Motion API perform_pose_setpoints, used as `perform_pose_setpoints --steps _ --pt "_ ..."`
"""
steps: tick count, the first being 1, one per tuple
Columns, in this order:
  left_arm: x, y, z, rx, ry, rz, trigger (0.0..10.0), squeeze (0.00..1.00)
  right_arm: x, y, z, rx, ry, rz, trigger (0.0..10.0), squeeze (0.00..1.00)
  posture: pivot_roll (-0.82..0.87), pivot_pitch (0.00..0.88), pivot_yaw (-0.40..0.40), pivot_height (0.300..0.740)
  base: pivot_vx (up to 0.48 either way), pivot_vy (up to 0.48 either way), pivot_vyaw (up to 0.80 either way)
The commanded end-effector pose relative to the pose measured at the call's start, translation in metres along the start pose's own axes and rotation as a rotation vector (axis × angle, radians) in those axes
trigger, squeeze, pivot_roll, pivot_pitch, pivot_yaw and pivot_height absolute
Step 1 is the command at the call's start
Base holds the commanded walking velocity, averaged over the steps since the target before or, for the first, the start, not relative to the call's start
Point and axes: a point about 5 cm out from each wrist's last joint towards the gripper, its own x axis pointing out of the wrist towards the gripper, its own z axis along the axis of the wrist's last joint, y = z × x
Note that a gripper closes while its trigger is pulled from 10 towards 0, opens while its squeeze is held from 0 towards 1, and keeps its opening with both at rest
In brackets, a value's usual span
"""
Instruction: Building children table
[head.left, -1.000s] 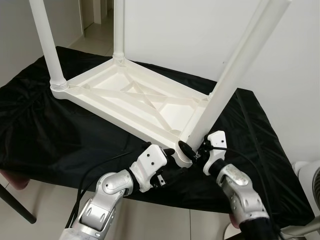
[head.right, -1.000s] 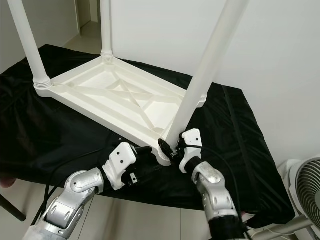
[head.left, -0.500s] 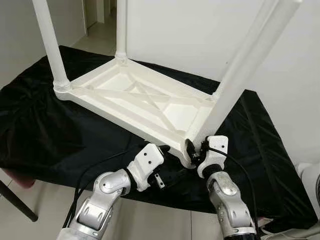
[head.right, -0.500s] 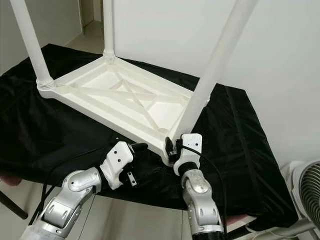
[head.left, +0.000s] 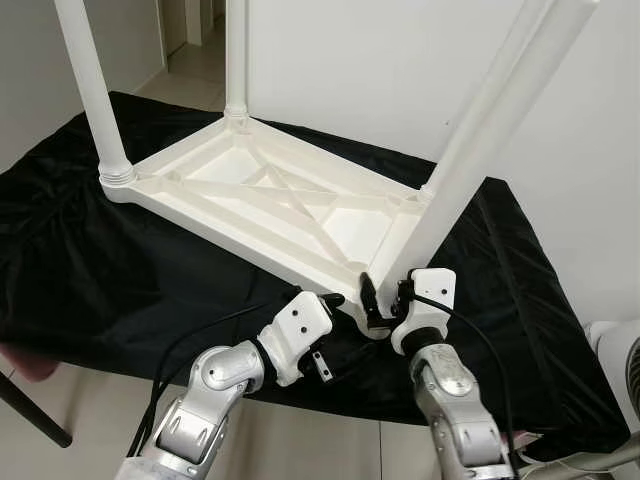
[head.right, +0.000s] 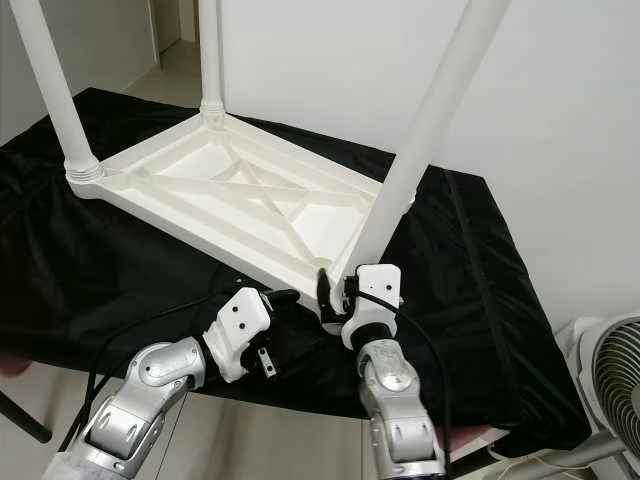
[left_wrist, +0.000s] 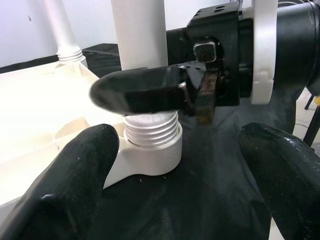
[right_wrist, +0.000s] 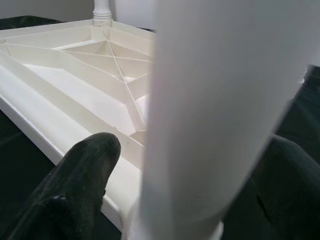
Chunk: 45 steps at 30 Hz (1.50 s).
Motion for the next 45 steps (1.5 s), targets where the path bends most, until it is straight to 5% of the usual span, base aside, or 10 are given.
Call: perform_pose_setpoints --steps 1,9,23,24,27,28,36,40,41,45 --pt "0.002 -0.003 0.001 0.010 -0.004 0.014 10.0 0.00 0.000 -0.009 0.003 -0.007 0.006 0.036 10.0 0.00 -0.01 0.000 -0.154 0.740 0.000 0.000 0.00" --pt "0.004 0.000 0.004 0.022 -0.011 0.010 10.0 0.00 0.003 -0.031 -0.002 -0.110 0.080 0.386 10.0 0.00 -0.01 0.000 -0.149 0.740 0.000 0.000 0.00" --pt "0.009 -0.001 0.006 0.036 -0.022 0.004 10.0 0.00 0.026 -0.029 -0.017 -0.167 0.157 0.579 10.0 0.00 0.00 0.000 -0.151 0.740 0.000 0.000 0.00" --pt "0.009 -0.001 0.007 0.037 -0.024 0.003 10.0 0.00 0.026 -0.028 -0.020 -0.164 0.167 0.600 2.0 0.00 0.01 0.000 -0.155 0.740 0.000 0.000 0.00" --pt "0.010 -0.001 0.007 0.039 -0.025 0.002 10.0 0.00 0.027 -0.027 -0.021 -0.161 0.174 0.616 2.0 0.00 0.01 0.000 -0.155 0.740 0.000 0.000 0.00" --pt "0.010 -0.002 0.007 0.040 -0.025 0.001 10.0 0.00 0.027 -0.027 -0.023 -0.166 0.178 0.629 0.0 0.00 0.01 0.000 -0.157 0.740 0.000 0.000 0.00" --pt "0.010 -0.003 0.007 0.036 -0.026 0.002 10.0 0.00 0.026 -0.034 -0.026 -0.145 0.188 0.616 0.0 0.00 0.01 0.000 -0.159 0.740 0.000 0.000 0.00" --pt "0.010 -0.004 0.006 0.036 -0.025 -0.003 10.0 0.00 0.026 -0.037 -0.025 -0.145 0.174 0.584 1.6 0.00 0.01 0.000 -0.160 0.740 0.000 0.000 0.00" --pt "0.009 -0.004 0.006 0.037 -0.023 -0.004 10.0 0.00 0.027 -0.037 -0.024 -0.134 0.166 0.556 10.0 0.00 0.01 0.000 -0.160 0.740 0.000 0.000 0.00" --pt "0.009 -0.005 0.005 0.038 -0.020 -0.004 10.0 0.00 0.028 -0.037 -0.023 -0.101 0.156 0.486 10.0 0.00 0.01 0.000 -0.162 0.740 0.000 0.000 0.00"
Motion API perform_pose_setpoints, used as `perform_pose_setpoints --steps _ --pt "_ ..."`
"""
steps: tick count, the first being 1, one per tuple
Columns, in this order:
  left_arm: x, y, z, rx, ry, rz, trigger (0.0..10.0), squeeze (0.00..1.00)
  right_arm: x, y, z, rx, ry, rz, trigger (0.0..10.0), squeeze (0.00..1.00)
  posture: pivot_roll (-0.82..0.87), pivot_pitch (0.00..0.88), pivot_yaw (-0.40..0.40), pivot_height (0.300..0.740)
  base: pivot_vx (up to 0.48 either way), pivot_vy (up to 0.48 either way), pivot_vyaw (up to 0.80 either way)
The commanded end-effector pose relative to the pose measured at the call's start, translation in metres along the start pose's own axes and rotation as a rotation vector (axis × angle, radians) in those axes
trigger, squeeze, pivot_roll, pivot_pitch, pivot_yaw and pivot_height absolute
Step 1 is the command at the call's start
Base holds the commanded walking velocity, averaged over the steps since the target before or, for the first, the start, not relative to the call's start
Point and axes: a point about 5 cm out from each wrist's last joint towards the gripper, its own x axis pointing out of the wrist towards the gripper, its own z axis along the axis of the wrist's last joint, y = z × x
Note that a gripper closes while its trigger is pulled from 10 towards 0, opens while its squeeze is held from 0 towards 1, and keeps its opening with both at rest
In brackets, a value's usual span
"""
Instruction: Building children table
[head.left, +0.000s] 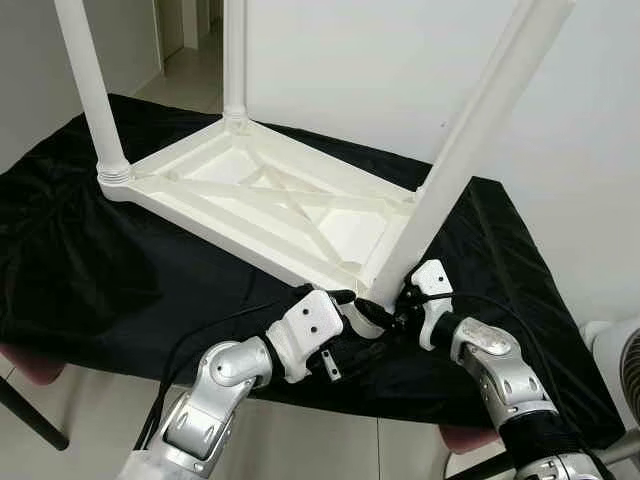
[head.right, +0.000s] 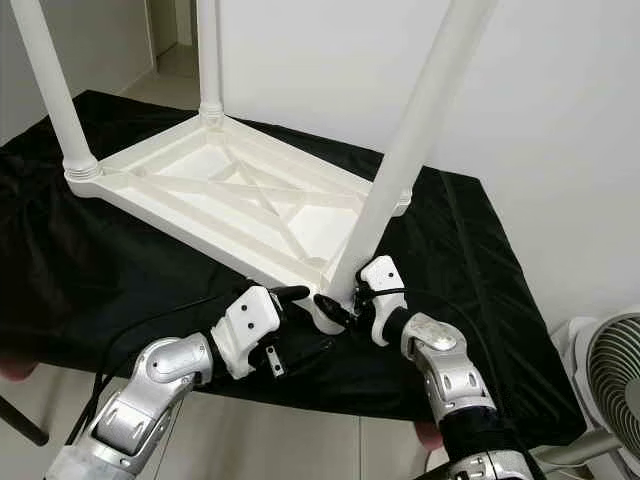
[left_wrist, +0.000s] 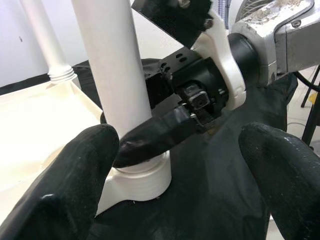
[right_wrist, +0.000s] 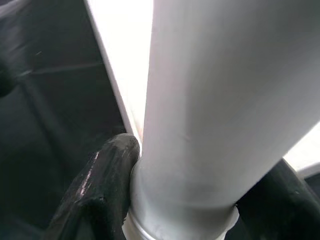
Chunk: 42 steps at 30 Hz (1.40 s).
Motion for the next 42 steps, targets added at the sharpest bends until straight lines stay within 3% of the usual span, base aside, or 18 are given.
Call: perform_pose_setpoints --steps 1,9,10,11,16,20,22,27,28,31,35,39,40,41,42 --pt "0.001 -0.002 -0.003 -0.005 0.004 0.029 10.0 0.00 -0.004 -0.004 -0.003 0.026 0.006 -0.083 10.0 0.00 0.01 0.000 -0.164 0.740 0.000 0.000 0.00" --pt "0.002 -0.005 -0.003 -0.003 0.007 0.031 10.0 0.00 -0.003 0.008 0.003 0.077 -0.042 -0.271 10.0 0.00 0.01 0.000 -0.165 0.740 0.000 0.000 0.00" --pt "0.001 -0.006 -0.003 -0.007 0.007 0.029 10.0 0.00 -0.004 0.014 0.002 0.104 -0.018 -0.421 10.0 0.00 0.01 0.000 -0.166 0.740 0.000 0.000 0.00" --pt "0.001 -0.006 -0.003 -0.007 0.007 0.029 10.0 0.00 -0.004 0.014 0.002 0.104 -0.018 -0.421 10.0 0.00 0.01 0.000 -0.166 0.740 0.000 0.000 0.00" --pt "0.000 -0.006 -0.003 -0.003 0.010 0.024 10.0 0.00 -0.008 0.026 -0.001 0.162 0.010 -0.663 10.0 0.00 0.01 0.000 -0.167 0.740 0.000 0.000 0.00" --pt "-0.001 -0.006 -0.003 -0.003 0.011 0.024 10.0 0.00 -0.008 0.033 -0.001 0.180 0.014 -0.723 10.0 0.00 0.01 0.000 -0.167 0.740 0.000 0.000 0.00" --pt "-0.001 -0.006 -0.003 -0.003 0.012 0.026 10.0 0.00 -0.003 0.046 -0.001 0.207 0.014 -0.706 10.0 0.00 0.01 0.000 -0.166 0.740 0.000 0.000 0.00" --pt "-0.001 -0.007 -0.003 -0.004 0.011 0.024 10.0 0.00 -0.004 0.043 0.003 0.203 0.007 -0.721 10.0 0.00 0.01 0.000 -0.165 0.740 0.000 0.000 0.00" --pt "-0.001 -0.007 -0.003 -0.003 0.011 0.021 10.0 0.00 -0.006 0.041 0.005 0.209 -0.002 -0.729 10.0 0.98 0.01 0.000 -0.166 0.740 0.000 0.000 0.00" --pt "-0.001 -0.007 -0.003 -0.002 0.010 0.020 10.0 0.00 -0.007 0.040 0.007 0.212 -0.011 -0.727 10.0 1.00 0.01 0.000 -0.166 0.740 0.000 0.000 0.00" --pt "-0.001 -0.006 -0.002 -0.001 0.011 0.024 10.0 0.00 -0.008 0.036 0.019 0.220 -0.090 -0.626 10.0 1.00 0.01 0.000 -0.168 0.740 0.000 0.000 0.00" --pt "-0.001 -0.006 -0.002 -0.001 0.012 0.024 10.0 0.00 -0.010 0.032 0.020 0.195 -0.091 -0.583 10.0 1.00 0.01 0.000 -0.168 0.740 0.000 0.000 0.00" --pt "-0.001 -0.006 -0.002 -0.003 0.013 0.025 10.0 0.00 -0.016 0.020 0.017 0.140 -0.068 -0.455 10.0 0.00 0.01 0.000 -0.166 0.740 0.000 0.000 0.00" --pt "-0.001 -0.006 -0.002 -0.003 0.013 0.025 10.0 0.00 -0.016 0.020 0.017 0.140 -0.068 -0.455 10.0 0.00 0.01 0.000 -0.166 0.740 0.000 0.000 0.00" --pt "-0.001 -0.006 -0.003 -0.004 0.014 0.027 10.0 0.00 -0.019 0.014 0.015 0.109 -0.060 -0.367 10.0 0.00 0.00 0.000 -0.165 0.740 0.000 0.000 0.00"
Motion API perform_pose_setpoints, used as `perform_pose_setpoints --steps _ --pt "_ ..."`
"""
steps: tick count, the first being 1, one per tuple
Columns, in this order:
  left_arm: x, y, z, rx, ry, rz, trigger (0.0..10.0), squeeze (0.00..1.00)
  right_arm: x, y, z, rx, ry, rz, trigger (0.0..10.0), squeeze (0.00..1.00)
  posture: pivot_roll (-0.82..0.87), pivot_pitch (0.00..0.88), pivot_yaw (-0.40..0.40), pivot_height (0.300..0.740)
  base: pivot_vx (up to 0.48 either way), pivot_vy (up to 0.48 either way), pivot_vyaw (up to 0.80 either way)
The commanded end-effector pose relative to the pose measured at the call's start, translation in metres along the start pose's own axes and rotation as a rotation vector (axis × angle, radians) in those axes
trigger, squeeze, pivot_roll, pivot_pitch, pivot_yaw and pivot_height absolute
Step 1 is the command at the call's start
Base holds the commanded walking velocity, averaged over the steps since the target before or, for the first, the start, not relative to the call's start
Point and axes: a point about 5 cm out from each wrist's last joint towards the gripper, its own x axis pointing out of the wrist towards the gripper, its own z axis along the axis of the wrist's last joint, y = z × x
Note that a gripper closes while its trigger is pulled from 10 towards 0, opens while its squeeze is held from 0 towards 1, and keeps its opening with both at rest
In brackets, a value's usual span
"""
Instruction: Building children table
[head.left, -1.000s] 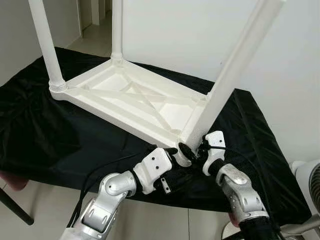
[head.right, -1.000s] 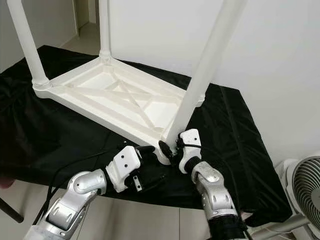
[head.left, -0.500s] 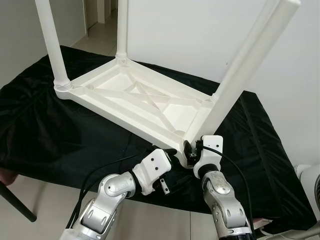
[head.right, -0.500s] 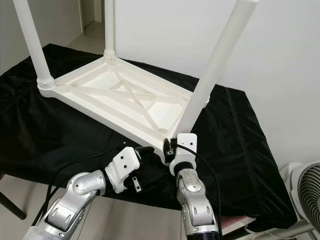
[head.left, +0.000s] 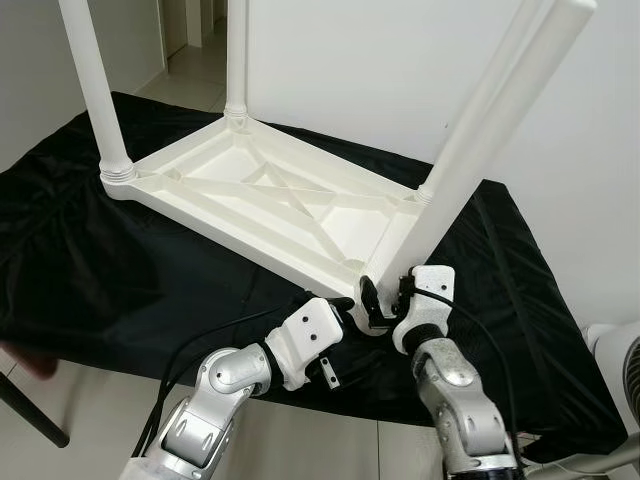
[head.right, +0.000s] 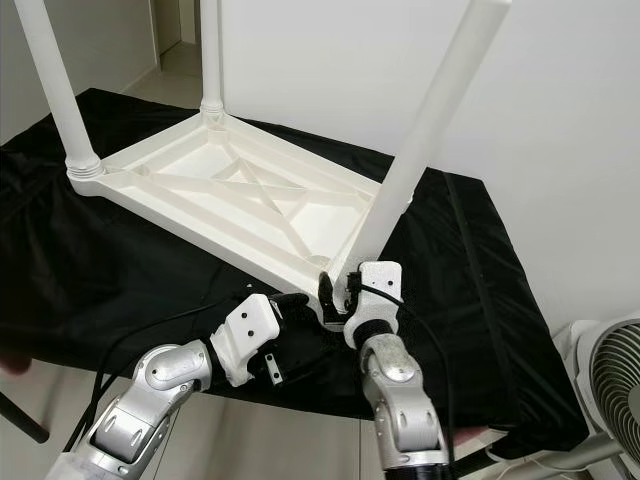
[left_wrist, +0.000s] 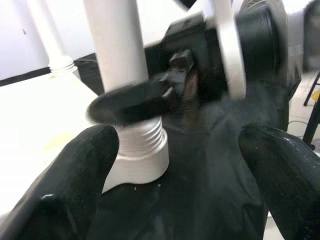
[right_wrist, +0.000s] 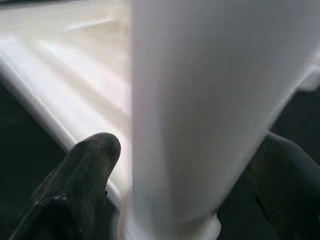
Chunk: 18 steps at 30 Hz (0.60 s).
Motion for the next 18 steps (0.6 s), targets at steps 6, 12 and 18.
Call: perform_pose_setpoints --steps 6,12,18 --pt "0.002 -0.001 0.000 -0.002 -0.002 0.024 10.0 0.00 0.006 -0.011 -0.002 -0.065 -0.001 0.183 10.0 0.00 0.00 0.000 -0.154 0.740 0.000 0.000 0.00" --pt "0.000 0.003 0.000 0.003 0.005 0.020 10.0 0.00 0.018 -0.009 -0.001 -0.089 0.005 0.311 10.0 0.00 0.00 0.000 -0.138 0.740 0.000 0.000 0.00" --pt "-0.001 0.007 0.000 0.010 0.008 0.032 10.0 0.00 0.022 -0.009 -0.003 -0.103 0.017 0.371 7.6 0.00 0.00 0.000 -0.136 0.740 0.000 0.000 0.00"
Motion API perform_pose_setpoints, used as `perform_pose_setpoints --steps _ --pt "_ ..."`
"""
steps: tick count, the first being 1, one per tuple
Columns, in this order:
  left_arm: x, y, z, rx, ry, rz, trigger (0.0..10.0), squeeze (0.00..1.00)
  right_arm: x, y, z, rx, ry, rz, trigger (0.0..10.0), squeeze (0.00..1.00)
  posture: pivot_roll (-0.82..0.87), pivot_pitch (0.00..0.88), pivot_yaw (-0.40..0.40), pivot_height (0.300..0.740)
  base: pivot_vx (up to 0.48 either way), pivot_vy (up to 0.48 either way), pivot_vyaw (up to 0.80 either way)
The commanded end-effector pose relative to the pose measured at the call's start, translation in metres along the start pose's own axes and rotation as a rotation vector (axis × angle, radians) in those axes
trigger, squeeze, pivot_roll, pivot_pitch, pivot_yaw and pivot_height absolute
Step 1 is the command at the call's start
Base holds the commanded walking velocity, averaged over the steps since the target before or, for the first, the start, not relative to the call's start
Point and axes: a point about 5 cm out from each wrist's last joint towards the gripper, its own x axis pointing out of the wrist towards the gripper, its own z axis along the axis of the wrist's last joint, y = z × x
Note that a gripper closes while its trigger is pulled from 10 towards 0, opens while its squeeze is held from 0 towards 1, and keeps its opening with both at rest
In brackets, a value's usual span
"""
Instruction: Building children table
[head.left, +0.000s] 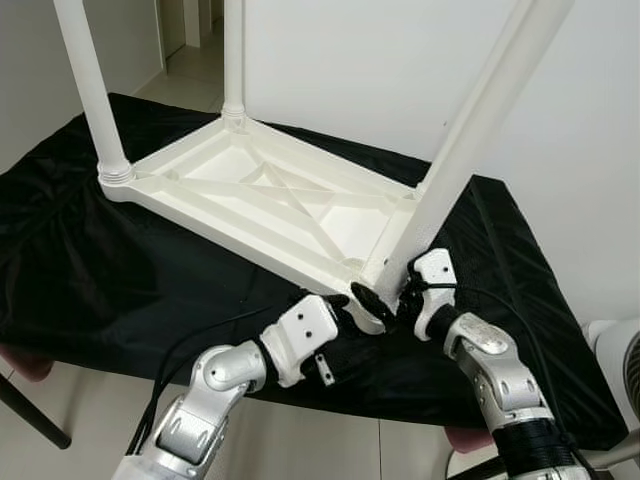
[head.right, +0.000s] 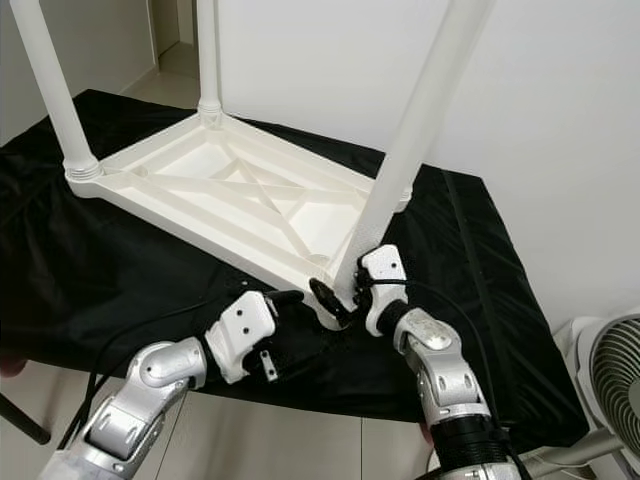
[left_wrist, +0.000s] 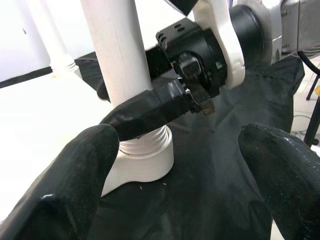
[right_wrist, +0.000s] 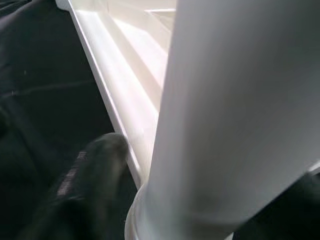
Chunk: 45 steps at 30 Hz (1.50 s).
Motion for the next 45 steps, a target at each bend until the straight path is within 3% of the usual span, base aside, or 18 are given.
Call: perform_pose_setpoints --steps 1,2,3,14,15,24,28,32,34,36,37,45 --pt "0.002 0.003 0.000 -0.003 0.000 0.026 10.0 0.00 0.001 -0.003 -0.001 -0.009 0.009 0.016 4.0 0.00 0.01 0.000 -0.137 0.740 0.000 0.000 0.00" --pt "0.002 0.003 0.000 -0.003 0.000 0.026 10.0 0.00 0.001 -0.003 -0.001 -0.009 0.009 0.016 4.0 0.00 0.01 0.000 -0.137 0.740 0.000 0.000 0.00" --pt "0.002 0.005 0.001 0.001 -0.001 0.034 10.0 0.00 0.001 -0.003 -0.004 0.007 0.018 0.021 0.0 0.00 0.01 0.000 -0.140 0.740 0.000 0.000 0.00" --pt "0.002 0.007 0.002 0.002 -0.005 0.046 10.0 0.00 -0.002 -0.002 -0.019 0.040 0.040 0.021 0.0 0.00 0.01 0.000 -0.139 0.740 0.000 0.000 0.00" --pt "0.002 0.007 0.002 0.002 -0.005 0.045 10.0 0.00 -0.002 -0.002 -0.019 0.044 0.037 0.014 10.0 0.00 0.00 0.000 -0.138 0.740 0.000 0.000 0.00" --pt "0.002 0.006 0.000 0.004 0.000 0.039 10.0 0.00 0.003 0.000 -0.017 0.084 0.011 -0.126 10.0 0.00 0.01 0.000 -0.144 0.740 0.000 0.000 0.00" --pt "0.001 0.008 0.000 -0.006 0.000 0.062 10.0 0.00 0.009 0.015 -0.013 0.137 -0.031 -0.228 10.0 0.00 0.01 0.000 -0.152 0.740 0.000 0.000 0.00" --pt "-0.001 0.009 0.000 -0.006 0.003 0.069 10.0 0.00 0.011 0.017 -0.010 0.164 -0.036 -0.282 10.0 0.00 0.02 0.000 -0.156 0.740 0.000 0.000 0.00" --pt "-0.002 0.010 -0.002 -0.001 0.009 0.070 10.0 0.00 0.013 0.018 -0.003 0.197 -0.058 -0.419 10.0 0.00 0.01 0.000 -0.159 0.740 0.000 0.000 0.00" --pt "-0.003 0.010 -0.002 0.001 0.011 0.071 10.0 0.00 0.013 0.019 -0.001 0.206 -0.068 -0.451 10.0 0.00 0.01 0.000 -0.159 0.740 0.000 0.000 0.00" --pt "-0.002 0.010 -0.003 0.003 0.014 0.075 10.0 0.00 0.013 0.024 0.000 0.220 -0.060 -0.564 10.0 0.00 0.01 0.000 -0.161 0.740 0.000 0.000 0.00" --pt "-0.002 0.012 -0.004 0.009 0.016 0.081 10.0 0.00 0.015 0.038 -0.001 0.262 -0.032 -0.699 10.0 0.00 0.01 0.000 -0.167 0.740 0.000 0.000 0.00"
